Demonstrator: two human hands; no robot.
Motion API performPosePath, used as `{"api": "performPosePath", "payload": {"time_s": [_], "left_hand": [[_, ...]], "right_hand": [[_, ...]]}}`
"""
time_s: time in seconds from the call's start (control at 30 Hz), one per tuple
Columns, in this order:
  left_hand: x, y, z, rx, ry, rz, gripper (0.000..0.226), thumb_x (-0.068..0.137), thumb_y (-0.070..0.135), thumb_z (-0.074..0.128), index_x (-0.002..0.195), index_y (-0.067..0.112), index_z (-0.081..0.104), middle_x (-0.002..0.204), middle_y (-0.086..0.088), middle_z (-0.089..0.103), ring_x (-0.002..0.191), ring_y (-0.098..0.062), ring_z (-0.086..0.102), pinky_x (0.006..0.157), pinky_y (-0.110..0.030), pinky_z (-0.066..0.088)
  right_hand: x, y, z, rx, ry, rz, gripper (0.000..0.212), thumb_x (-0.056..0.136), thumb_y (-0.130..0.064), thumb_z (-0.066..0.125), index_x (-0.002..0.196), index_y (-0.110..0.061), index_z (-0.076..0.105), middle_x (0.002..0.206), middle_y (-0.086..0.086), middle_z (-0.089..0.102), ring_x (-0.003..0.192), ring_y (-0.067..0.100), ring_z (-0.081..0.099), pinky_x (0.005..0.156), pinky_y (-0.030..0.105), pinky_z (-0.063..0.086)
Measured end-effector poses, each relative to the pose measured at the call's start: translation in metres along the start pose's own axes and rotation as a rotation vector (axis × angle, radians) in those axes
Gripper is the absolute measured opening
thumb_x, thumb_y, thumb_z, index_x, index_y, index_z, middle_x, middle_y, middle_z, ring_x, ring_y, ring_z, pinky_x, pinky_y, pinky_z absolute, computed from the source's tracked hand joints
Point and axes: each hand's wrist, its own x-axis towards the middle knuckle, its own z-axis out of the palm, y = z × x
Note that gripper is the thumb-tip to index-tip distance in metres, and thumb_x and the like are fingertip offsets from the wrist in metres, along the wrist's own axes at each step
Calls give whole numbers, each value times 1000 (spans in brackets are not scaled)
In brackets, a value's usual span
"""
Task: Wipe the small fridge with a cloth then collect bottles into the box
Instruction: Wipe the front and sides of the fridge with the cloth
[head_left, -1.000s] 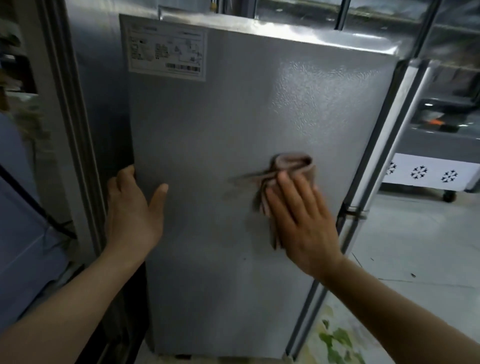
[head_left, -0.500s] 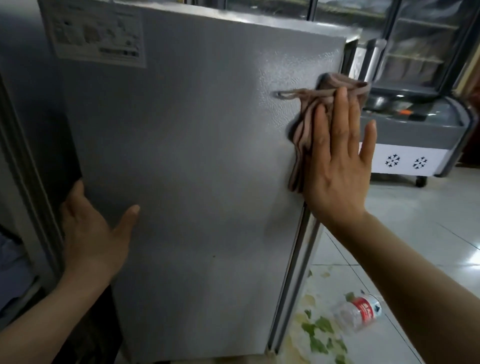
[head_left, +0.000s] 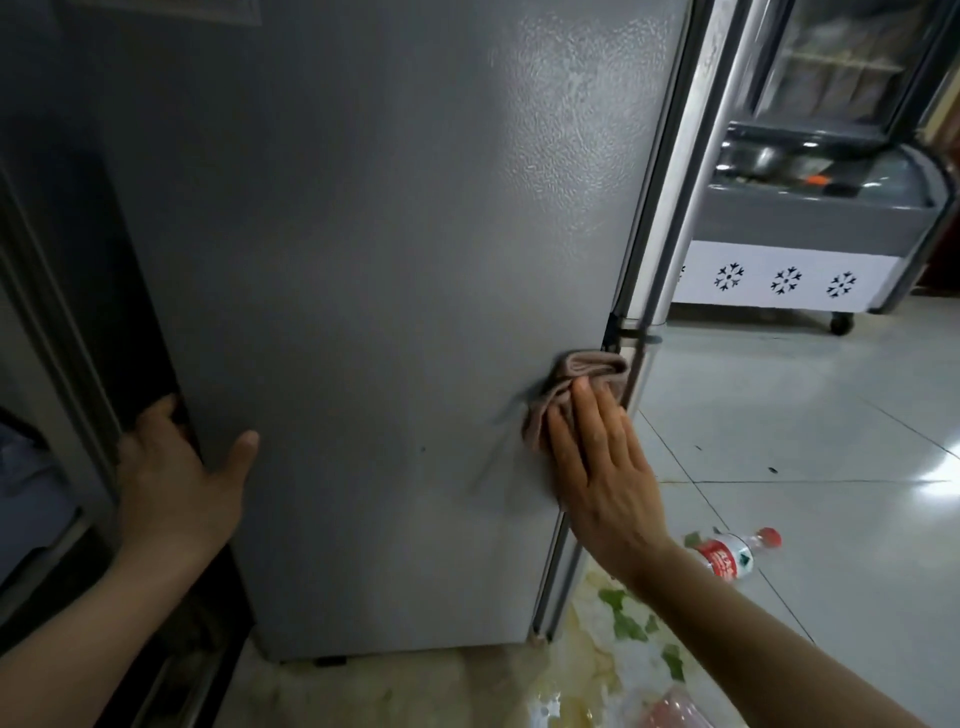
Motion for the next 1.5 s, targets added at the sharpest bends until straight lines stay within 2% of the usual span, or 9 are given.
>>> {"api": "performPosePath", "payload": {"time_s": [0.27,0.53,0.63,0.83,0.93,1.13,1.23,1.37,1.5], "left_hand": [[-9,-4,-2,-71,-117,-19,59,79,48,60,125,22,34,126,-16,54,108,-34,57,91,-54,48],[-15,1,-2,-86,-141,-65,59,82,51,58,128,30,30,132,-12,49,112,-32,54,94,-52,47],[-17,4,-3,-63,-127,-54,58,84,48,58,130,27,31,129,-12,49,110,-32,54,91,-51,48],[-20,5,-4,-82,-92,-38,56,84,48,58,130,27,33,126,-10,50,105,-28,55,88,-49,50],[-20,4,-4,-92,-78,-16,56,83,49,60,128,27,35,122,-9,51,104,-27,56,85,-48,51],[-22,-7,-16,-153,-187,14,57,86,22,64,136,32,36,123,-3,48,104,-18,53,87,-37,48],[-25,-20,-30,-223,-304,0,59,87,15,63,135,37,38,118,7,50,97,-3,52,81,-22,43],[-29,-31,-36,-318,-368,-40,60,86,8,63,134,37,42,120,9,53,104,-4,54,88,-21,43],[-30,-36,-39,-395,-427,-51,63,84,3,64,131,40,43,122,16,53,107,3,51,82,-12,38]], "right_hand": [[122,8,-21,186,500,229,45,95,-6,45,138,7,40,145,34,30,139,45,21,117,49,15],[12,-63,35,-19,-133,-544,63,88,-12,35,150,-19,23,157,-3,16,145,18,14,117,39,3],[45,-56,24,-13,-5,-536,56,93,-12,34,148,-19,28,155,-4,21,144,16,19,117,39,4],[138,-74,3,86,384,-147,56,93,-16,46,147,-16,34,154,-1,24,145,21,17,117,44,9],[121,-105,20,131,341,-105,51,95,-18,36,146,-16,34,153,-1,23,145,23,18,117,43,11],[67,-125,31,-116,-59,-706,57,88,-17,39,144,-24,33,150,-10,24,139,13,24,115,41,2],[102,-113,14,-72,80,-580,50,96,-13,32,144,-24,37,151,-8,27,140,15,25,116,44,-2],[164,-115,1,65,333,-263,50,96,-14,44,145,-19,38,152,0,29,143,21,23,114,50,8],[138,-143,23,106,307,-306,45,95,-16,43,140,-18,46,147,2,37,138,26,31,113,50,17]]}}
